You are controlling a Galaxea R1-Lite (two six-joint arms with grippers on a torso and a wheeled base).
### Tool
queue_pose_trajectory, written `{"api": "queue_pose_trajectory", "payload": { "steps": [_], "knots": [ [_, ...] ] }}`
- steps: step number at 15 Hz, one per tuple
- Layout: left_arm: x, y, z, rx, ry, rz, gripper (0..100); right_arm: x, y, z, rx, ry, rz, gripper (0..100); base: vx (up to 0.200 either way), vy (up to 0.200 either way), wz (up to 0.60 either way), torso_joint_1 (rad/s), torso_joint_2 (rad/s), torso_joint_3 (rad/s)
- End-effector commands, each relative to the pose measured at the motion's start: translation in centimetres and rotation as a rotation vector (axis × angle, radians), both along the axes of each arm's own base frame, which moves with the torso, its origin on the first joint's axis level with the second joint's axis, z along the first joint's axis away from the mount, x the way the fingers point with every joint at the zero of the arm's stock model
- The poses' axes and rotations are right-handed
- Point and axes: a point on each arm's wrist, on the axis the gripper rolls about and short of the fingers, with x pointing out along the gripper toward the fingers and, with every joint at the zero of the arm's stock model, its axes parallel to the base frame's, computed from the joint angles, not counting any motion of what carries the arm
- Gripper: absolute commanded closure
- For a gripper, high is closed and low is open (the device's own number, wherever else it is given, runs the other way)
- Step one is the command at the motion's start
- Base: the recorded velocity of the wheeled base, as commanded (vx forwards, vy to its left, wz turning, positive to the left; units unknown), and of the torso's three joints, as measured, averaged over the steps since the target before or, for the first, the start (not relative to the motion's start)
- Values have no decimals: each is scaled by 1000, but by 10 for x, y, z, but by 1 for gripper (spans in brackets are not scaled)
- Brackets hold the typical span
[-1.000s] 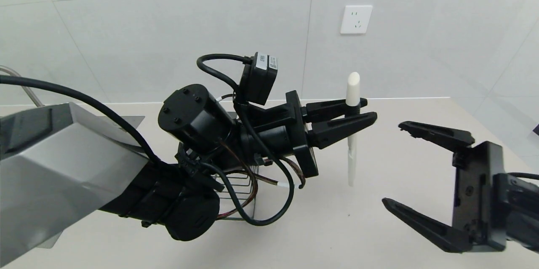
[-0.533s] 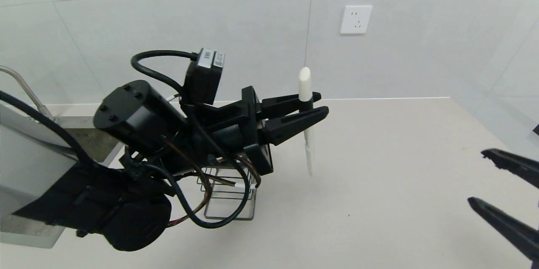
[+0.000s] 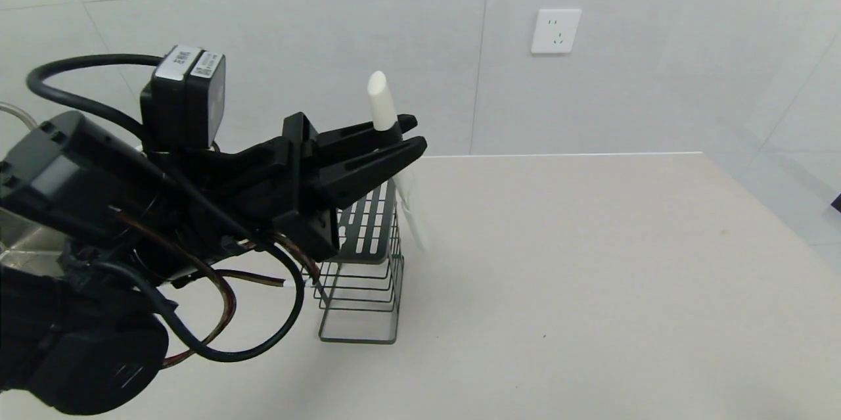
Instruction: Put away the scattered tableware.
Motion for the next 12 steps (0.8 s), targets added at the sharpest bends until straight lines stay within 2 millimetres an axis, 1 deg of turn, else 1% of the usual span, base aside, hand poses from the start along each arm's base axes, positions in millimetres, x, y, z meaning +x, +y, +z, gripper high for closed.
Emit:
{"api": "queue_pose_trajectory", "payload": {
  "steps": [1, 3, 6, 7, 9, 10, 11, 12],
  "knots": [
    [-3, 12, 6, -11, -29, 36, 100, -52, -3, -20, 28, -154, -139, 100, 0, 0, 0, 0, 0, 0],
    [3, 24, 8, -14, -37, 87, 100, -66, -3, -38, 28, -180, -127, 100, 0, 0, 0, 0, 0, 0],
    [4, 30, 12, -20, -48, 109, 100, -66, -3, -41, 23, -150, -110, 100, 0, 0, 0, 0, 0, 0],
    [4, 30, 13, -22, -52, 109, 100, -64, -4, -44, 37, -119, -138, 100, 0, 0, 0, 0, 0, 0],
    [2, 32, 15, -26, -61, 114, 100, -57, -9, -61, 121, 85, -361, 100, 0, 0, 0, 0, 0, 0],
    [1, 33, 15, -26, -61, 115, 100, -54, -11, -76, 151, 249, -440, 100, 0, 0, 0, 0, 0, 0],
    [-1, 36, 18, -32, -72, 121, 100, -54, -11, -80, 191, 303, -460, 100, 0, 0, 0, 0, 0, 0],
    [1, 43, 21, -36, -82, 152, 100, -54, -13, -82, 210, 317, -519, 100, 0, 0, 0, 0, 0, 0]
  ]
}}
